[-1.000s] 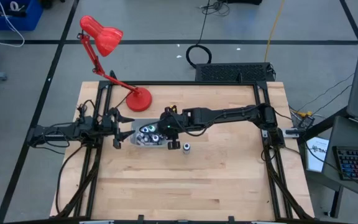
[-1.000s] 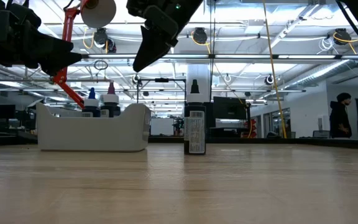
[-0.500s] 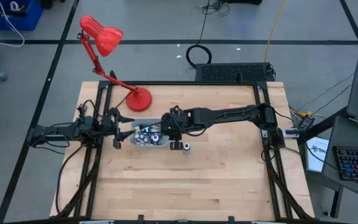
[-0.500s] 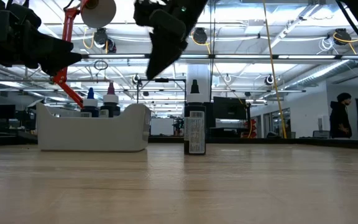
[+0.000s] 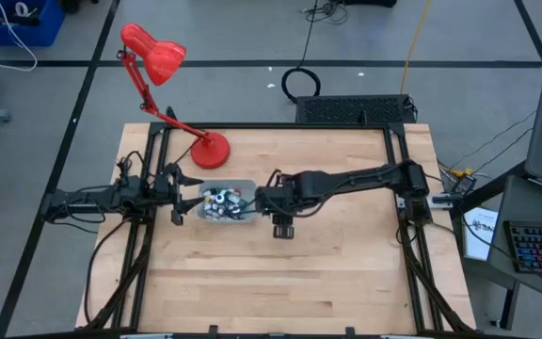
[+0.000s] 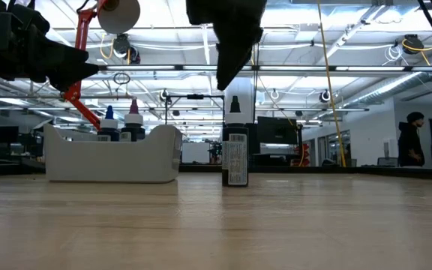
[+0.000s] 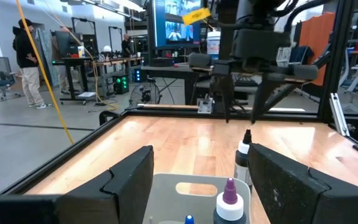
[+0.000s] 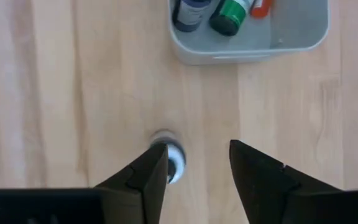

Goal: Pick & Place food coloring
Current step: Put the big black coloring bottle into the gray container

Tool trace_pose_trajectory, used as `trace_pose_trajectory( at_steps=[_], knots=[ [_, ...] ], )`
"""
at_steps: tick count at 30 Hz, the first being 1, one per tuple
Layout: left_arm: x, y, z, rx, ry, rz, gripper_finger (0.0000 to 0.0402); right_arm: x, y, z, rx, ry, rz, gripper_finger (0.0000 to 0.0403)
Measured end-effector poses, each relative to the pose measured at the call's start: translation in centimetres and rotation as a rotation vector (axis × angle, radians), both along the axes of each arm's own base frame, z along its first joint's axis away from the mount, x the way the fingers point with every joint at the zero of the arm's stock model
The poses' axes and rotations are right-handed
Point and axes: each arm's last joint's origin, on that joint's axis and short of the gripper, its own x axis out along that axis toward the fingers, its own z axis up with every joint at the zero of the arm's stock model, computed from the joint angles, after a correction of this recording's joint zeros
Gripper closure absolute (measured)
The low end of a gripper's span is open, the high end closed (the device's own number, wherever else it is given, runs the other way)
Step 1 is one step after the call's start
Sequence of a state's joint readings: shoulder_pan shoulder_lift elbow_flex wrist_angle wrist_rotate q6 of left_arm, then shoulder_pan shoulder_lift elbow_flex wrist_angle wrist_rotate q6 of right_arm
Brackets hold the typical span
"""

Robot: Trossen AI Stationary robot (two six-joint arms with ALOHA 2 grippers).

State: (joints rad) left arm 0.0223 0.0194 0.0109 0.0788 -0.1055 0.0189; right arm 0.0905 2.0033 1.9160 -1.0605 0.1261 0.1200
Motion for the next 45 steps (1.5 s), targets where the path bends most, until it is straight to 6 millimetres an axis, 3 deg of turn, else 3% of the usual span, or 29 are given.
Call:
trace_pose_trajectory(
  at_steps=[9, 13, 25, 33, 39, 43, 45],
  knots=[
    [0.0, 0.0, 0.0, 0.000, 0.000, 0.000, 0.0144, -0.4, 2.1, -0.8, -0.001, 0.063, 0.026, 0.0206],
    [0.0, 0.0, 0.0, 0.000, 0.000, 0.000, 0.0144, -0.1, 2.0, -1.3, 0.000, 0.044, 0.024, 0.0202],
    [0.0, 0.0, 0.0, 0.000, 0.000, 0.000, 0.0144, -0.5, 1.0, -5.4, 0.063, 0.107, 0.017, 0.0204],
    [0.0, 0.0, 0.0, 0.000, 0.000, 0.000, 0.0144, -0.6, 0.7, -6.0, 0.072, 0.111, 0.011, 0.0234],
    [0.0, 0.0, 0.0, 0.000, 0.000, 0.000, 0.0144, -0.4, 0.7, -5.6, 0.064, 0.076, 0.042, 0.0295],
    [0.0, 0.0, 0.0, 0.000, 0.000, 0.000, 0.0144, 0.2, 0.7, -5.2, 0.033, 0.011, 0.127, 0.0297],
    [0.0, 0.0, 0.0, 0.000, 0.000, 0.000, 0.0144, 0.5, 0.5, -4.1, 0.023, -0.036, 0.155, 0.0297]
  ],
)
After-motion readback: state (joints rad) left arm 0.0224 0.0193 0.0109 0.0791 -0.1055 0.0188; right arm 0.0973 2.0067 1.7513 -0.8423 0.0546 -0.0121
